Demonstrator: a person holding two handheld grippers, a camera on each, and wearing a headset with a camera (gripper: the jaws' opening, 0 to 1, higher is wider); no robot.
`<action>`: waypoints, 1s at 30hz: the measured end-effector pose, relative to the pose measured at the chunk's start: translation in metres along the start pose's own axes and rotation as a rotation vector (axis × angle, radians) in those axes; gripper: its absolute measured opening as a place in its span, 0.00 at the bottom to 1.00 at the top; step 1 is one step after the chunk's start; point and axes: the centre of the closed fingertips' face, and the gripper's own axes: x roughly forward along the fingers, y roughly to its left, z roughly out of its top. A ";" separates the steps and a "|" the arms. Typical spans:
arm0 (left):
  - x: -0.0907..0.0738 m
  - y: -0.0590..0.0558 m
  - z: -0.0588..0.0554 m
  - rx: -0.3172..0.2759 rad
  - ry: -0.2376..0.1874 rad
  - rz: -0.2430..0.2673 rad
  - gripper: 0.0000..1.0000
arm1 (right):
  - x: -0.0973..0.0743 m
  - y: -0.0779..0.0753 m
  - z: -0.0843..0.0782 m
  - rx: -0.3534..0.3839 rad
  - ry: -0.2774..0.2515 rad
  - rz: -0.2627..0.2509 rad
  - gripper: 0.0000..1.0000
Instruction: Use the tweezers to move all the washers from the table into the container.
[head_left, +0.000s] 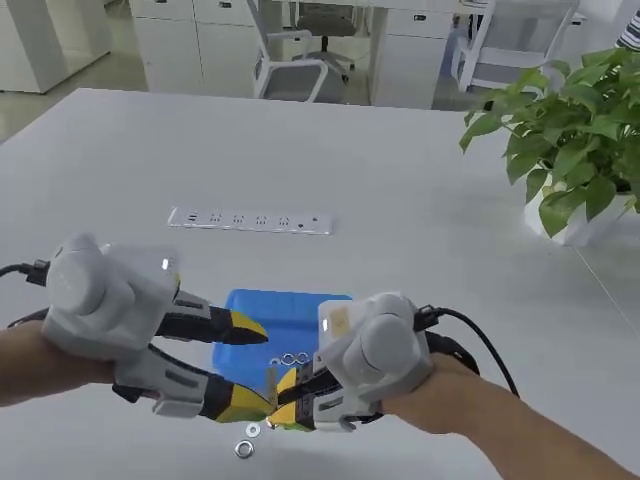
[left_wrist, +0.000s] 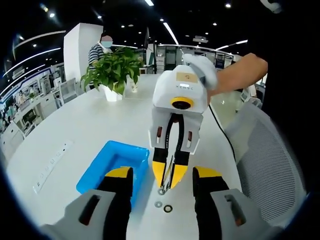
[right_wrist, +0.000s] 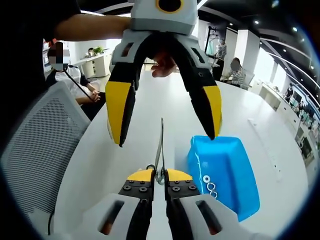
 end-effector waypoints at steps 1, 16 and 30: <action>0.000 0.000 0.000 -0.003 -0.002 0.002 0.57 | -0.001 0.000 0.001 -0.002 -0.001 0.000 0.08; -0.012 0.001 0.000 -0.104 -0.069 0.110 0.96 | -0.027 -0.006 0.019 -0.013 -0.031 -0.010 0.08; -0.017 -0.006 -0.005 -0.152 -0.082 0.130 0.99 | -0.045 -0.018 0.033 -0.040 -0.042 -0.020 0.08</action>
